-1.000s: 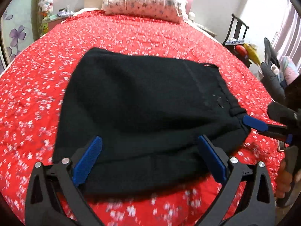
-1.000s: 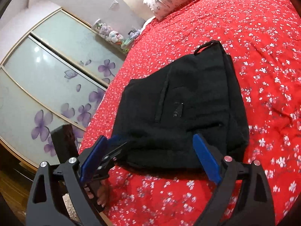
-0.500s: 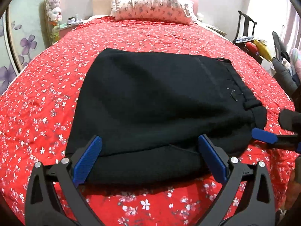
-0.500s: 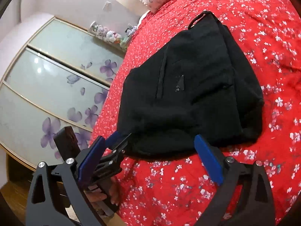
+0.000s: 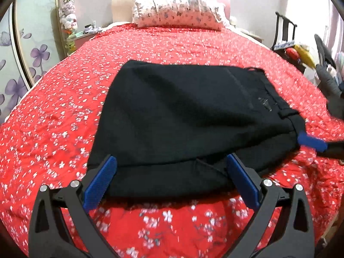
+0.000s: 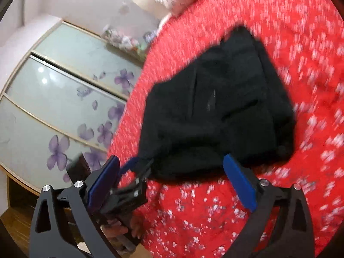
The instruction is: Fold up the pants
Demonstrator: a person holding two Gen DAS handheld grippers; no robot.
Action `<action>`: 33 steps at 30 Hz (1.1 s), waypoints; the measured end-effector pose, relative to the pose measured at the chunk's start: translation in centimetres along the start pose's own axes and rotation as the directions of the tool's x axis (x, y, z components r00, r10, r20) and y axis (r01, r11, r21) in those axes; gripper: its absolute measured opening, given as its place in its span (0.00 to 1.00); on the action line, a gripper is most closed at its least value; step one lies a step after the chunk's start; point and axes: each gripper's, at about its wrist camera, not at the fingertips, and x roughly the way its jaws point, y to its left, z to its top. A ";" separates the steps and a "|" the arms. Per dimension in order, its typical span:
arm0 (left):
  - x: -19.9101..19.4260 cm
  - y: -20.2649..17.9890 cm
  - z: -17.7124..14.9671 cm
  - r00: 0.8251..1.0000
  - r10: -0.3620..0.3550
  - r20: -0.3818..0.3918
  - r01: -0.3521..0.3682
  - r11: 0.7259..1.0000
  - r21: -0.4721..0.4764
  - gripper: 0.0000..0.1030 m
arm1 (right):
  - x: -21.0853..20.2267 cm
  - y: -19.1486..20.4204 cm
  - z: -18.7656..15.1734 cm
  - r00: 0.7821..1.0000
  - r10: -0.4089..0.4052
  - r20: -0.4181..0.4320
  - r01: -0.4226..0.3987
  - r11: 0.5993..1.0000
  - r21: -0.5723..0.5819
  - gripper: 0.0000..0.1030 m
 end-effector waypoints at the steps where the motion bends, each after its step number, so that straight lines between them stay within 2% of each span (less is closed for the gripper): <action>1: -0.3 0.2 -0.1 1.000 -0.006 0.008 0.006 1.000 -0.005 0.98 | -0.8 -0.2 0.8 0.999 -0.028 0.032 0.028 1.000 -0.004 0.96; 3: -1.2 0.6 -0.7 0.999 0.008 0.038 -0.008 1.000 -0.013 0.98 | -1.4 -1.2 2.5 0.995 -0.087 0.053 0.087 0.996 0.006 0.96; 6: -1.6 0.9 -1.8 0.998 0.009 0.066 -0.008 1.000 -0.014 0.98 | -0.9 -3.0 4.9 0.982 -0.188 0.034 0.187 0.982 0.025 0.87; 10: -1.2 1.2 -2.6 0.998 -0.012 0.054 0.013 1.000 -0.023 0.98 | 0.9 -4.9 6.3 0.974 -0.225 -0.030 0.226 0.973 0.047 0.79; 14: -1.1 1.6 -2.6 0.998 -0.030 0.054 0.032 0.999 -0.038 0.98 | 2.8 -6.4 6.6 0.959 -0.272 -0.084 0.278 0.959 0.063 0.78; 18: -1.0 1.6 -2.6 0.998 -0.029 0.048 0.031 0.999 -0.037 0.98 | 4.2 -6.9 6.0 0.957 -0.261 -0.128 0.272 0.959 0.075 0.78; 26: -0.8 2.1 -2.5 0.998 -0.043 0.038 0.045 0.998 -0.045 0.98 | 4.5 -7.2 6.0 0.964 -0.226 -0.140 0.233 0.972 0.035 0.78; 29: -0.7 2.1 -2.6 0.998 -0.047 0.036 0.048 0.998 -0.049 0.98 | 4.4 -5.1 5.9 0.968 -0.215 -0.131 0.211 0.976 -0.042 0.76; 32: -0.5 2.3 -2.5 0.998 -0.050 0.027 0.052 0.997 -0.054 0.98 | 4.7 -3.3 5.7 0.952 -0.277 -0.132 0.255 0.953 -0.166 0.76; 33: -0.5 2.4 -2.5 0.998 -0.051 0.027 0.053 0.997 -0.054 0.98 | 4.9 -3.4 5.7 0.947 -0.290 -0.136 0.265 0.948 -0.176 0.76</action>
